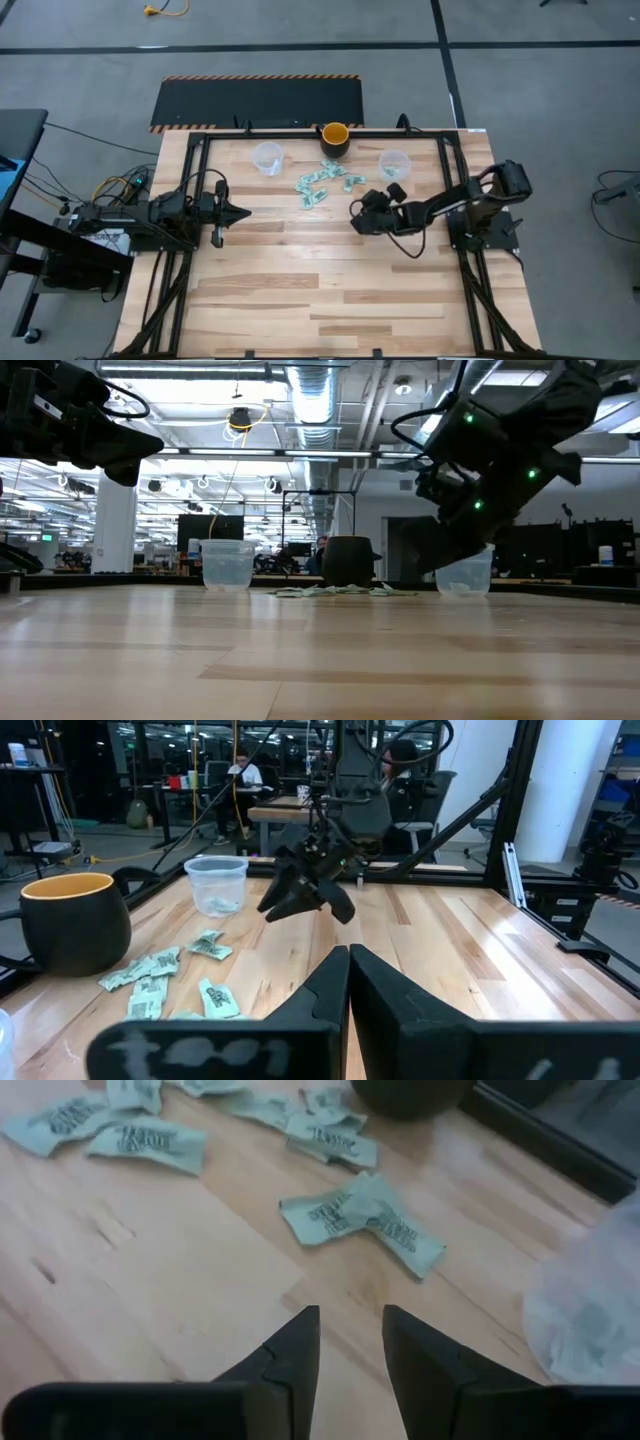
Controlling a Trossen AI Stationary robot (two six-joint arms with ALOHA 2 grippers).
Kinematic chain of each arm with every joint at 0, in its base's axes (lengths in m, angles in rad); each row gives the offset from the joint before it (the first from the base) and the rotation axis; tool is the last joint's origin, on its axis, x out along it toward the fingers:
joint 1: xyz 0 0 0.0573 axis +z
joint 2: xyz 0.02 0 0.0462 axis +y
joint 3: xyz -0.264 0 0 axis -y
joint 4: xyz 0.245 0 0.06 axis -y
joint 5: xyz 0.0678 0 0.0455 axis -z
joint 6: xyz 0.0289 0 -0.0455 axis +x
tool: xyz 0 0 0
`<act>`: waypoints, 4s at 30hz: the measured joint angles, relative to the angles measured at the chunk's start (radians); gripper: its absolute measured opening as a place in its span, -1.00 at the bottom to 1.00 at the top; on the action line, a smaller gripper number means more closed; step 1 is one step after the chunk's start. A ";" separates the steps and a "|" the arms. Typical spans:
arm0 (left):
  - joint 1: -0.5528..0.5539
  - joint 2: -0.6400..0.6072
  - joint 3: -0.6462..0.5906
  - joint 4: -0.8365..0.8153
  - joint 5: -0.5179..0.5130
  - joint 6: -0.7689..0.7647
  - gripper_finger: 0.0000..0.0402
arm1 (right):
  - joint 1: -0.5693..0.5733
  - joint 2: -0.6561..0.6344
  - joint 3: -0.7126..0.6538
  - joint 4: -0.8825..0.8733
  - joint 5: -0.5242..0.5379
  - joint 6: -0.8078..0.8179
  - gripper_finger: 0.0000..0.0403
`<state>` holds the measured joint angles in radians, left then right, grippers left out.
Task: Pick and place Stevia / Truvia into bins
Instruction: Put the stevia packet into the right transparent container
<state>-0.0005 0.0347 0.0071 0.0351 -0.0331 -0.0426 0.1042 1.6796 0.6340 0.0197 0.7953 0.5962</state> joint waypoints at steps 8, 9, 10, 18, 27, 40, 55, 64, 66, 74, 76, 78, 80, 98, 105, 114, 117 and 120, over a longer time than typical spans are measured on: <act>0.000 0.000 0.000 0.000 0.000 -0.003 -1.00 | 0.009 0.195 0.006 0.236 0.032 -0.002 -0.23; 0.000 0.000 0.000 0.000 0.000 -0.003 -1.00 | 0.008 0.214 0.014 0.258 0.046 -0.002 -0.20; 0.000 0.000 0.000 0.000 0.000 -0.003 -1.00 | 0.005 0.227 0.019 0.266 0.048 -0.002 -0.16; 0.000 0.000 0.000 0.000 0.000 -0.003 -1.00 | 0.001 0.285 0.051 0.263 0.110 -0.015 0.08; 0.000 0.000 0.000 0.000 0.000 -0.002 -1.00 | 0.000 0.279 0.053 0.262 0.131 -0.132 0.12; 0.000 0.000 0.000 0.000 0.000 -0.003 -1.00 | -0.043 0.265 0.052 0.270 0.075 -0.251 0.01; 0.000 0.000 0.000 0.000 0.000 -0.002 -1.00 | -0.089 0.259 0.041 0.393 0.164 -0.177 -0.04; 0.000 0.000 0.000 0.000 0.000 0.004 -1.00 | -0.156 0.246 0.044 0.419 0.112 -0.166 0.01; 0.000 0.000 0.000 0.000 0.000 -0.001 -1.00 | -0.172 0.246 0.044 0.419 0.086 -0.165 0.02; 0.000 0.000 0.000 0.000 0.000 -0.002 -1.00 | -0.221 0.245 0.045 0.429 -0.001 -0.181 0.06; 0.000 0.000 0.000 0.000 0.000 -0.001 -1.00 | -0.230 0.244 0.045 0.430 -0.020 -0.183 0.05; 0.000 0.000 0.000 0.000 0.000 -0.002 -1.00 | -0.233 0.244 0.046 0.430 -0.035 -0.185 0.04; 0.000 0.000 0.000 0.000 0.000 -0.003 -1.00 | -0.236 0.244 0.046 0.430 -0.038 -0.186 0.02; 0.000 0.000 0.000 0.000 0.000 -0.002 -1.00 | -0.221 0.255 0.047 0.431 -0.078 -0.185 -0.94; 0.000 0.000 0.000 0.000 0.000 0.000 -1.00 | -0.173 0.256 0.047 0.440 -0.084 -0.160 -0.99; 0.000 0.000 0.000 0.000 0.000 -0.001 -1.00 | -0.094 0.256 0.118 0.441 -0.088 -0.193 -1.00; 0.000 0.000 0.000 0.000 0.000 -0.003 -1.00 | -0.077 0.256 0.153 0.423 -0.091 -0.224 -1.00; 0.000 0.000 0.000 0.000 0.000 -0.003 -1.00 | -0.066 0.256 0.181 0.380 -0.092 -0.253 -1.00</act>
<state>-0.0005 0.0349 0.0073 0.0350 -0.0330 -0.0459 0.0381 1.9354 0.8147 0.3999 0.7029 0.3436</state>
